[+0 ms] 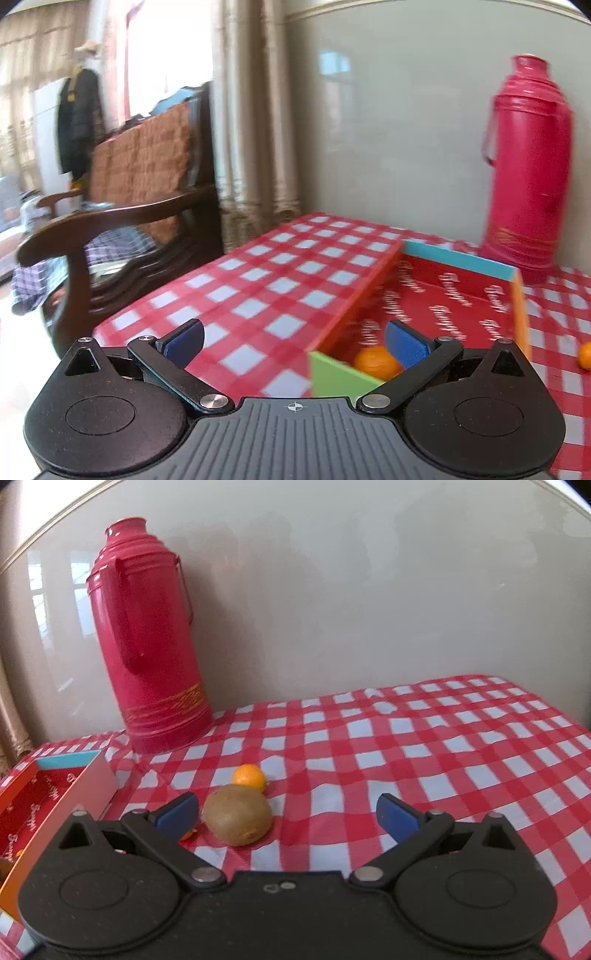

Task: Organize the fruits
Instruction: 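Reach the right tool toward the kiwi while the left tool withdraws from the box, then close the right tool fingers on the kiwi, then carry the kiwi with the right tool into the box and open, then withdraw the right tool from the box while the left tool moves toward the orange, then close the left tool fingers on the orange, then carry the orange with the left tool into the box and open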

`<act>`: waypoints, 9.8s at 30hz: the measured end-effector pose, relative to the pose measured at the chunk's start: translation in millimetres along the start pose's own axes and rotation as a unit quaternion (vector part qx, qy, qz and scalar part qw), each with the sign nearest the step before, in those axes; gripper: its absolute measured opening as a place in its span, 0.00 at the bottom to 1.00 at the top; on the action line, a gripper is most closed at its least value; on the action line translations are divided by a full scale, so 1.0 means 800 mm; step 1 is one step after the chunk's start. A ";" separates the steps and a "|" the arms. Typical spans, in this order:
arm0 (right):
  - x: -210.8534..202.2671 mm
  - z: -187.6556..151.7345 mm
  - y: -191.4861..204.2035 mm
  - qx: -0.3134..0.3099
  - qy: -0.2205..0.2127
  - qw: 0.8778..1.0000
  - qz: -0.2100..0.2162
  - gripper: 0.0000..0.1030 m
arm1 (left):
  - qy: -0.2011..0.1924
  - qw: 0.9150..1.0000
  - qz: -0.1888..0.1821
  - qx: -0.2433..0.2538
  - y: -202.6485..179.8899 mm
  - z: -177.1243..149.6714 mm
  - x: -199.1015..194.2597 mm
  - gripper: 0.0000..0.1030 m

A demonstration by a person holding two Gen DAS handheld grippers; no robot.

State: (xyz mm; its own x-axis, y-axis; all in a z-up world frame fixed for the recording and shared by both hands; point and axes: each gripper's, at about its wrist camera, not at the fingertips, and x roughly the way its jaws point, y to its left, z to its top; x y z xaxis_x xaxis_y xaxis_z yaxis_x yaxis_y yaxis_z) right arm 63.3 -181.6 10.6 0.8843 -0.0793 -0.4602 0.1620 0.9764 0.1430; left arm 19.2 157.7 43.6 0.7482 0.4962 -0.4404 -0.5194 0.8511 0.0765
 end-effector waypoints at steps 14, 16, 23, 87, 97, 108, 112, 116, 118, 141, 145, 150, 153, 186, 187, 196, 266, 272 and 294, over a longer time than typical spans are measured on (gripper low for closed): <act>0.029 -0.003 0.010 -0.033 0.044 0.998 0.038 0.95 | 0.019 0.994 0.078 -0.074 0.064 -0.010 0.019 1.00; 0.035 -0.003 0.013 -0.034 0.050 0.997 0.045 0.94 | 0.024 0.993 0.080 -0.079 0.070 -0.012 0.023 1.00; 0.053 0.001 0.028 -0.052 0.056 0.996 0.037 0.92 | 0.024 0.993 0.090 -0.071 0.078 -0.016 0.027 1.00; -0.015 0.000 0.175 -0.168 -0.027 0.964 0.206 0.46 | 0.037 0.990 0.113 -0.082 0.108 -0.020 0.036 1.00; -0.020 -0.013 0.247 -0.221 -0.009 0.938 0.265 0.46 | 0.038 0.990 0.110 -0.084 0.107 -0.021 0.037 1.00; 0.005 -0.030 0.281 -0.210 0.047 0.936 0.280 0.46 | 0.050 0.988 0.113 -0.097 0.118 -0.022 0.046 1.00; -0.005 -0.028 0.281 -0.208 0.025 0.932 0.296 0.52 | 0.055 0.986 0.112 -0.108 0.121 -0.023 0.049 1.00; -0.011 -0.027 0.282 -0.213 0.016 0.931 0.297 0.54 | 0.055 0.987 0.109 -0.107 0.118 -0.023 0.049 1.00; -0.012 -0.027 0.282 -0.216 0.012 0.932 0.292 0.57 | 0.051 0.988 0.109 -0.102 0.115 -0.023 0.046 1.00; -0.046 -0.006 0.218 -0.237 -0.047 0.959 0.149 0.95 | 0.035 0.994 0.087 -0.064 0.063 -0.019 0.028 1.00; -0.043 0.000 0.191 -0.219 -0.044 0.966 0.133 0.95 | 0.019 0.996 0.067 -0.051 0.041 -0.018 0.016 1.00; -0.044 0.008 0.148 -0.187 -0.048 0.975 0.106 0.95 | -0.008 0.999 0.040 -0.017 0.007 -0.018 -0.001 1.00; -0.045 0.013 0.116 -0.160 -0.055 0.982 0.082 0.95 | -0.020 1.000 0.023 -0.004 -0.013 -0.016 -0.010 1.00; -0.040 0.015 -0.089 0.000 -0.094 0.973 -0.209 0.95 | -0.095 0.945 -0.212 0.232 -0.271 -0.058 -0.079 1.00; -0.040 0.015 -0.091 0.000 -0.094 0.973 -0.212 0.95 | -0.096 0.942 -0.217 0.238 -0.278 -0.061 -0.080 1.00; -0.035 0.019 -0.104 0.012 -0.092 0.972 -0.218 0.95 | -0.061 0.932 -0.247 0.257 -0.314 -0.067 -0.066 1.00; -0.016 0.021 -0.095 0.010 -0.050 0.989 -0.142 0.95 | 0.041 0.926 -0.318 0.199 -0.335 -0.060 -0.007 0.34; -0.014 0.021 -0.094 0.010 -0.050 0.989 -0.138 0.95 | 0.013 0.932 -0.304 0.195 -0.323 -0.053 -0.016 0.34; -0.006 0.013 -0.034 -0.038 -0.047 0.992 -0.111 0.95 | -0.030 0.986 -0.129 0.101 -0.182 0.010 0.016 0.34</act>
State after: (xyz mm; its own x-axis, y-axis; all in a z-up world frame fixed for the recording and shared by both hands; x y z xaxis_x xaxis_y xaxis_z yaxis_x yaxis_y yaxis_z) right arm 59.1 -209.9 18.4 0.8683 -0.3085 -0.3884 0.3262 0.9451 -0.0214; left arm 108.4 41.4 34.1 0.8711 0.2637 -0.4144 -0.2214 0.9639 0.1479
